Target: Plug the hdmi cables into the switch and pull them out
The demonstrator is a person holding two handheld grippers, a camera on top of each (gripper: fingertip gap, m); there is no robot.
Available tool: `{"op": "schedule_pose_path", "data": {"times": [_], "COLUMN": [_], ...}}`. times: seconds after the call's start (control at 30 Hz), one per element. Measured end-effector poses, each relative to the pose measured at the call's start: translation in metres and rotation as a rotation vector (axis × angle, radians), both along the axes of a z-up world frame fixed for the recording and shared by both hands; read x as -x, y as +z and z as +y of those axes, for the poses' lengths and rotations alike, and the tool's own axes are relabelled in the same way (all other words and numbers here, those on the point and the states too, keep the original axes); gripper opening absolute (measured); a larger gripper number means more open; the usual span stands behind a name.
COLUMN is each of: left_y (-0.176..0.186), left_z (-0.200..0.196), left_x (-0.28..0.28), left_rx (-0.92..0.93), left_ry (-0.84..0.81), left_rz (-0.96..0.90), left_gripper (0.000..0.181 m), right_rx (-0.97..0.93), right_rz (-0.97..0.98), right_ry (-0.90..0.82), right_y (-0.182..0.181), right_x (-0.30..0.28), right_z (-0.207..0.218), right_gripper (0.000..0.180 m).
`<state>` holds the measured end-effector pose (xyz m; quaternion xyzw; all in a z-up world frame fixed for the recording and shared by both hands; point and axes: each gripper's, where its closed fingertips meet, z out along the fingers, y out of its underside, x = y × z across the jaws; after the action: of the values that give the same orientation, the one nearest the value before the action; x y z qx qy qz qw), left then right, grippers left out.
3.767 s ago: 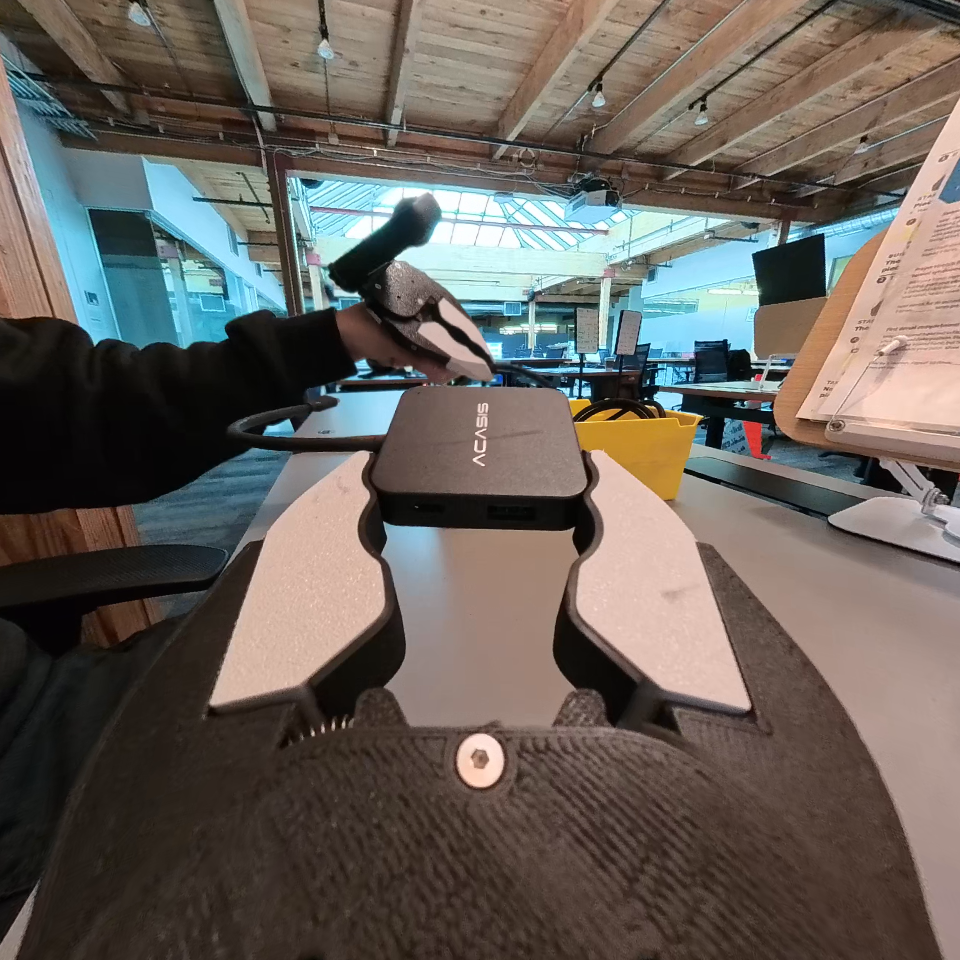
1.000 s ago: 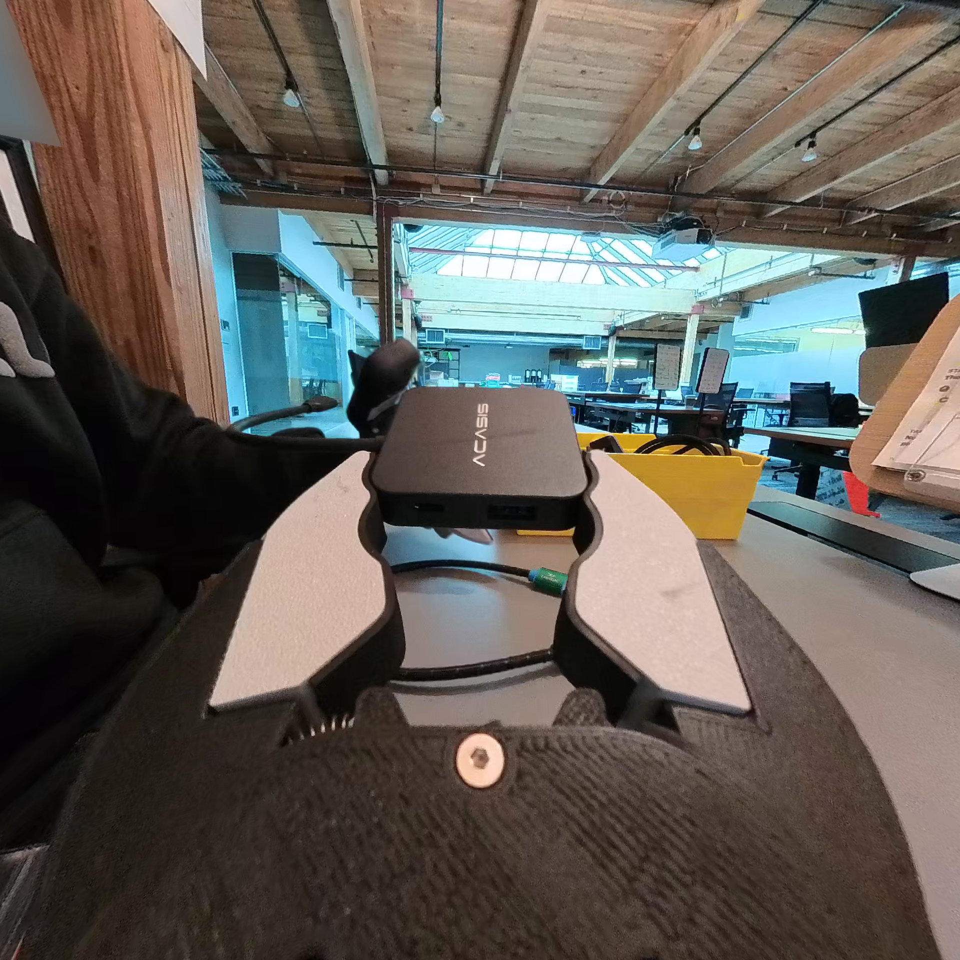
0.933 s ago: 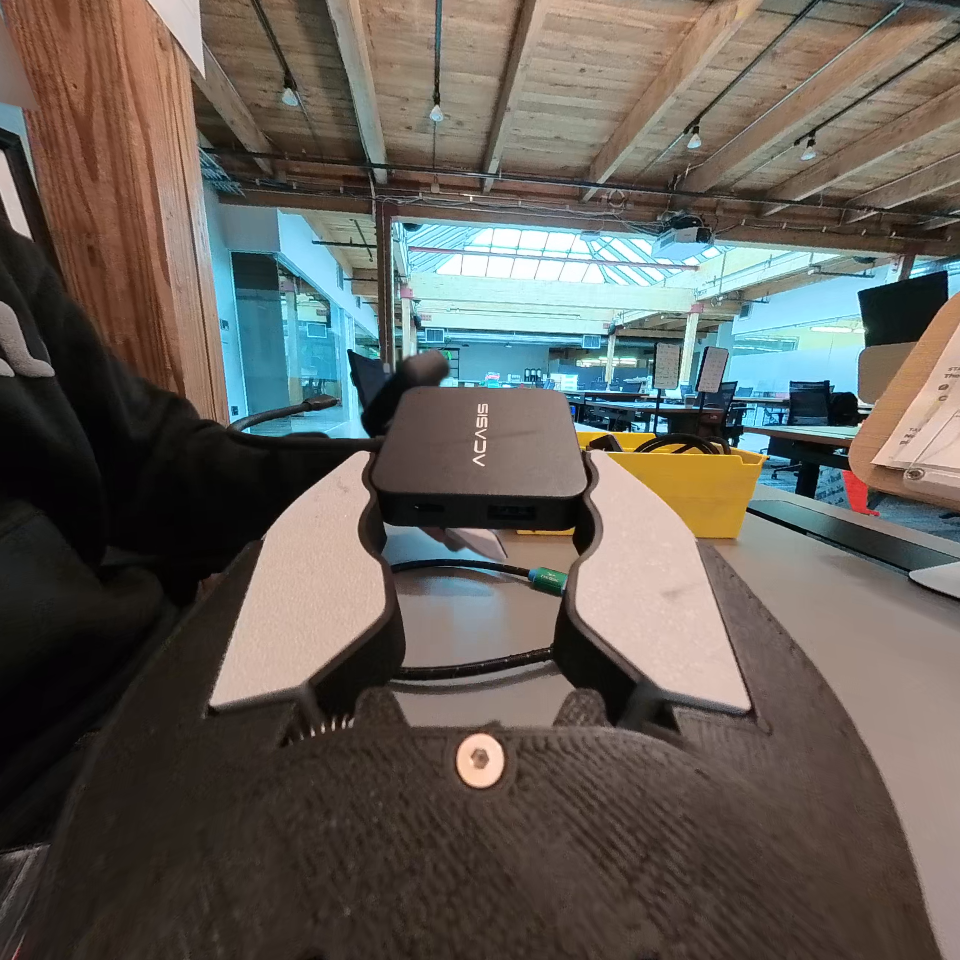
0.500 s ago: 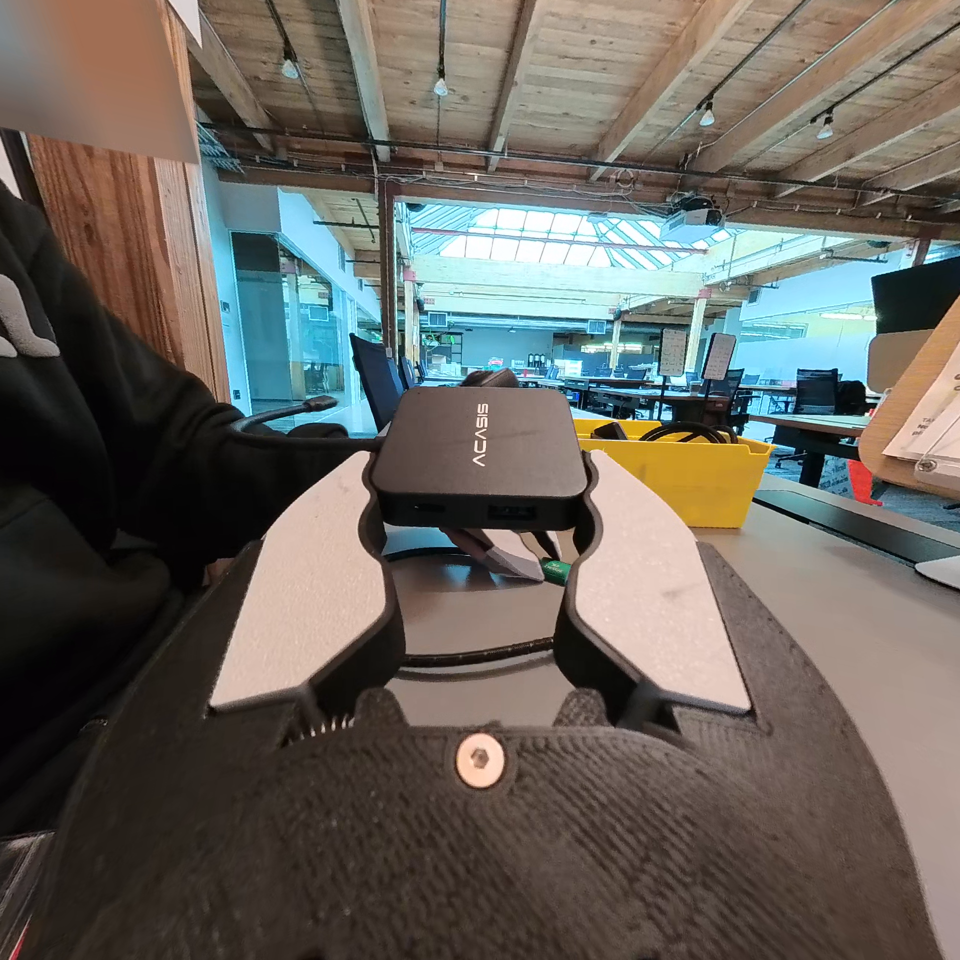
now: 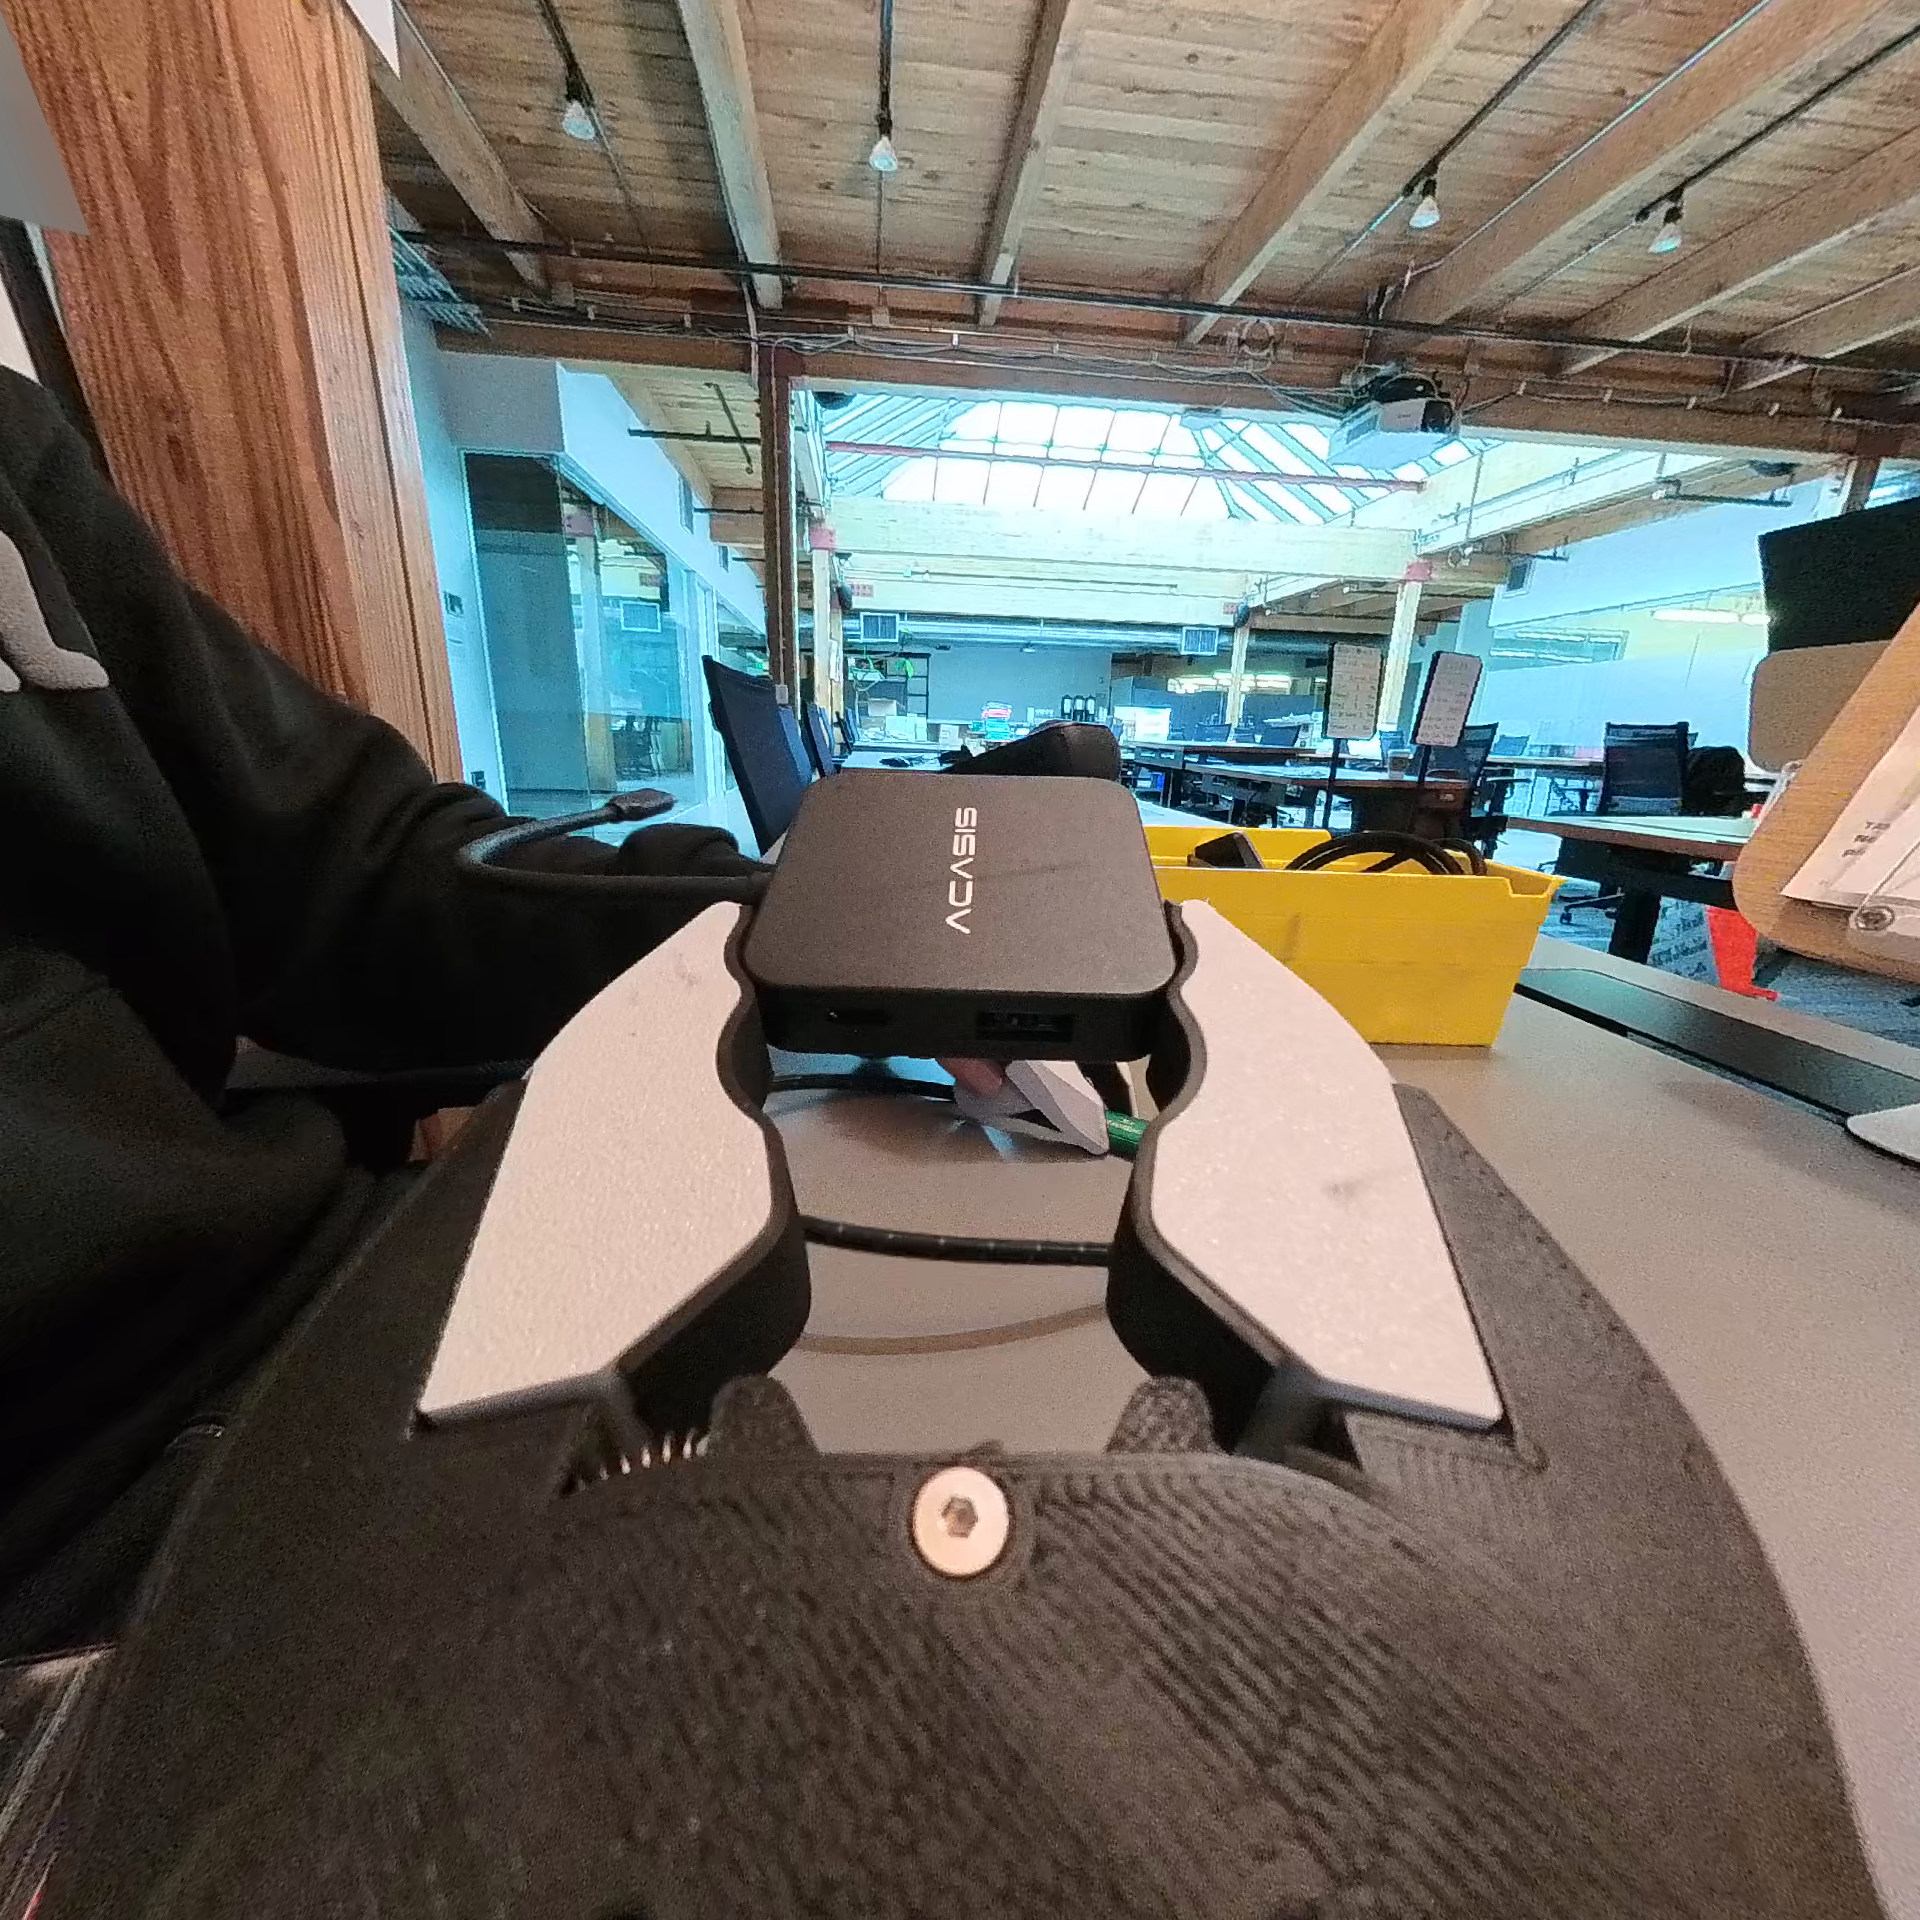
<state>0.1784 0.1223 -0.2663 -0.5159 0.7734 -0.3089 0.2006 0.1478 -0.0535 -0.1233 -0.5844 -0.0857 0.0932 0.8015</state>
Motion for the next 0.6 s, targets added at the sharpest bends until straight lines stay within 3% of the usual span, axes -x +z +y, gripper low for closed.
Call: {"op": "schedule_pose_path", "data": {"times": [0.6], "left_y": [0.0019], "left_z": [-0.0045], "left_x": [-0.0018], "left_rx": [-0.059], "left_ry": [-0.056], "left_rz": [-0.036], "left_gripper": [0.019], "right_rx": [0.029], "right_rz": [-0.002], "right_ry": [-0.010], "right_y": [-0.0036], "right_x": [-0.0004], "right_z": [0.0032], "right_gripper": [0.073]}}
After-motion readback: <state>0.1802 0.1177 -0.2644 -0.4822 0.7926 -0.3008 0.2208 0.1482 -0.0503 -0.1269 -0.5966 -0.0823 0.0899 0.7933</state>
